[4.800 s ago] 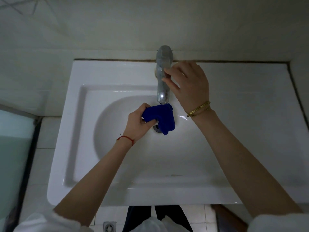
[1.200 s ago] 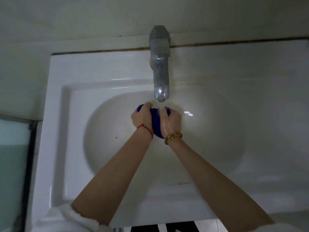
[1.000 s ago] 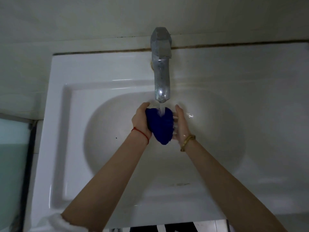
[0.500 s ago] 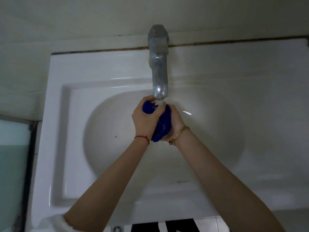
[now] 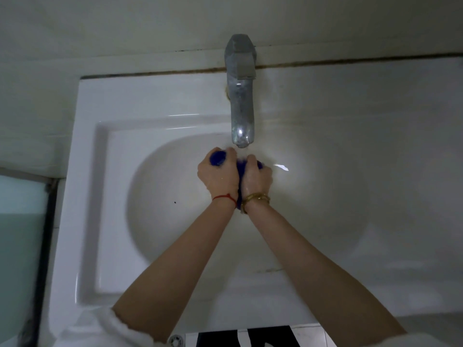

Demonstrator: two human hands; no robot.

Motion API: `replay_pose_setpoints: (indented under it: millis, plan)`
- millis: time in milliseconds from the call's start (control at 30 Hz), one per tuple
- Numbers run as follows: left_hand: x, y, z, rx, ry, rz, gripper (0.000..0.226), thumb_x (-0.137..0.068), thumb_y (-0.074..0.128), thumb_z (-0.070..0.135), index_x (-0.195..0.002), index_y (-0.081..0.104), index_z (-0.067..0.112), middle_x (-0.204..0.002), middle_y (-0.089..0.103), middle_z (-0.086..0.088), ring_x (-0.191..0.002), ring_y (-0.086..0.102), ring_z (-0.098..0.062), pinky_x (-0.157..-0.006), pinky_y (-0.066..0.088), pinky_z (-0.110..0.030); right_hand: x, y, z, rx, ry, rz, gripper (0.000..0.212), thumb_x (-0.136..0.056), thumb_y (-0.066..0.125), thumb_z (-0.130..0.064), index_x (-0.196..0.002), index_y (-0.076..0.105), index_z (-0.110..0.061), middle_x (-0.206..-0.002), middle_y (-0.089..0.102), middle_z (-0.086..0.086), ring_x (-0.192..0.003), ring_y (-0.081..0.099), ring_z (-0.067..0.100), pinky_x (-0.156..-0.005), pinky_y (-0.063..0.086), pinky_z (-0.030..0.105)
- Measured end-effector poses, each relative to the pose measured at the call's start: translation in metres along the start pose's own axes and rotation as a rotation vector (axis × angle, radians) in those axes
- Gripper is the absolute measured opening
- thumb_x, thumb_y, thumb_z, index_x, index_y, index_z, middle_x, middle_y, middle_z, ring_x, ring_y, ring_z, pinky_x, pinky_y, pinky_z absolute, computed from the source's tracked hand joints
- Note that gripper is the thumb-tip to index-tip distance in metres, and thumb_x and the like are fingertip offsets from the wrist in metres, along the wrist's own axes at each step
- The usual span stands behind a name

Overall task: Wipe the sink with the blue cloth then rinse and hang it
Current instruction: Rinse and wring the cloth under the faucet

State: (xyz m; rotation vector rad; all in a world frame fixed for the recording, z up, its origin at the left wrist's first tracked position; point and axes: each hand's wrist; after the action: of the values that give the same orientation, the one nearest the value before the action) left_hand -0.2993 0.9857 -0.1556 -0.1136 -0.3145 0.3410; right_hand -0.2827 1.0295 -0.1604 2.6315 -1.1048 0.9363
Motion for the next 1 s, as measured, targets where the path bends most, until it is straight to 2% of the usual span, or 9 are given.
replay_pose_setpoints:
  millis: [133, 233, 333, 400, 500, 633, 767, 867, 1000]
  plan:
    - [-0.007, -0.002, -0.003, 0.120, -0.358, 0.074, 0.040, -0.081, 0.061, 0.005, -0.050, 0.038, 0.015, -0.052, 0.039, 0.002, -0.056, 0.040, -0.012, -0.056, 0.040, -0.027, -0.002, -0.009, 0.011, 0.128, -0.260, -0.066, 0.049, -0.092, 0.048, -0.008, -0.045, 0.036, -0.017, -0.041, 0.038, -0.010, -0.041, 0.035, 0.003, -0.046, 0.032, 0.026]
    - [-0.002, -0.005, 0.003, 0.199, -0.524, 0.022, 0.035, -0.083, 0.070, 0.014, -0.056, 0.048, 0.014, -0.058, 0.051, -0.001, -0.061, 0.051, -0.016, -0.065, 0.051, -0.032, -0.002, -0.021, 0.011, 0.224, -0.450, -0.132, 0.044, -0.098, 0.051, -0.021, -0.055, 0.043, -0.017, -0.050, 0.047, -0.006, -0.046, 0.043, 0.004, -0.047, 0.035, 0.018]
    - [0.004, -0.012, 0.005, 0.255, -0.518, -0.134, 0.016, -0.087, 0.072, 0.024, -0.076, 0.065, 0.015, -0.079, 0.068, -0.002, -0.080, 0.065, -0.018, -0.082, 0.058, -0.039, -0.005, -0.034, 0.006, 0.237, -0.427, -0.278, 0.021, -0.094, 0.053, -0.039, -0.090, 0.057, -0.019, -0.086, 0.065, -0.003, -0.075, 0.061, 0.003, -0.065, 0.049, 0.018]
    - [0.006, -0.017, 0.005, 0.315, -0.529, -0.207, 0.009, -0.088, 0.071, 0.022, -0.097, 0.068, 0.020, -0.104, 0.071, -0.005, -0.100, 0.066, -0.024, -0.089, 0.057, -0.047, -0.009, -0.041, 0.003, 0.170, -0.401, -0.383, 0.034, -0.089, 0.057, -0.038, -0.118, 0.053, -0.020, -0.115, 0.061, -0.002, -0.101, 0.060, 0.008, -0.079, 0.053, 0.024]
    - [0.003, -0.025, 0.001, 0.380, -0.619, -0.255, 0.021, -0.090, 0.070, 0.016, -0.109, 0.065, 0.020, -0.117, 0.068, -0.010, -0.106, 0.066, -0.029, -0.087, 0.058, -0.051, -0.013, -0.050, -0.001, 0.118, -0.421, -0.550, 0.060, -0.085, 0.065, -0.018, -0.140, 0.041, -0.023, -0.136, 0.050, -0.001, -0.121, 0.052, 0.011, -0.093, 0.051, 0.028]
    - [0.001, -0.036, -0.004, 0.351, -0.573, -0.322, 0.031, -0.087, 0.073, 0.017, -0.118, 0.066, 0.014, -0.116, 0.071, -0.012, -0.108, 0.068, -0.030, -0.089, 0.057, -0.051, -0.015, -0.054, -0.003, 0.092, -0.267, -0.613, 0.058, -0.083, 0.072, -0.026, -0.137, 0.049, -0.026, -0.136, 0.052, -0.003, -0.122, 0.053, 0.013, -0.098, 0.050, 0.036]
    - [0.008, -0.030, -0.001, 0.352, -0.432, -0.317, 0.029, -0.089, 0.071, 0.014, -0.117, 0.067, 0.012, -0.113, 0.072, -0.011, -0.104, 0.069, -0.025, -0.089, 0.058, -0.042, -0.007, -0.040, 0.001, 0.081, -0.139, -0.493, 0.054, -0.081, 0.071, -0.047, -0.130, 0.052, -0.034, -0.124, 0.061, -0.008, -0.112, 0.061, 0.013, -0.093, 0.053, 0.039]
    - [0.013, -0.021, 0.002, 0.175, -0.187, -0.287, 0.013, -0.087, 0.073, 0.017, -0.099, 0.069, 0.016, -0.100, 0.072, -0.007, -0.093, 0.069, -0.019, -0.082, 0.059, -0.035, -0.002, -0.030, 0.001, 0.003, -0.031, -0.366, 0.045, -0.076, 0.066, -0.063, -0.109, 0.065, -0.032, -0.108, 0.070, -0.007, -0.100, 0.066, 0.014, -0.089, 0.055, 0.043]
    - [0.012, -0.013, 0.001, 0.126, -0.090, -0.227, 0.020, -0.086, 0.076, 0.028, -0.092, 0.069, 0.011, -0.092, 0.072, -0.008, -0.090, 0.069, -0.024, -0.081, 0.059, -0.036, 0.003, -0.016, -0.002, -0.004, -0.010, -0.184, 0.038, -0.081, 0.058, -0.064, -0.079, 0.067, -0.027, -0.083, 0.073, -0.005, -0.084, 0.068, 0.016, -0.081, 0.056, 0.038]
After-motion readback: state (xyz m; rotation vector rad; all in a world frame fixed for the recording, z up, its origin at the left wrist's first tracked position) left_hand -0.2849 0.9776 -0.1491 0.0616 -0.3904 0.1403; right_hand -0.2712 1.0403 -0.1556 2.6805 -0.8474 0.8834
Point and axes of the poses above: each hand's wrist, its own x-axis away from the middle knuckle, its own y-axis out of the palm, z = x × y
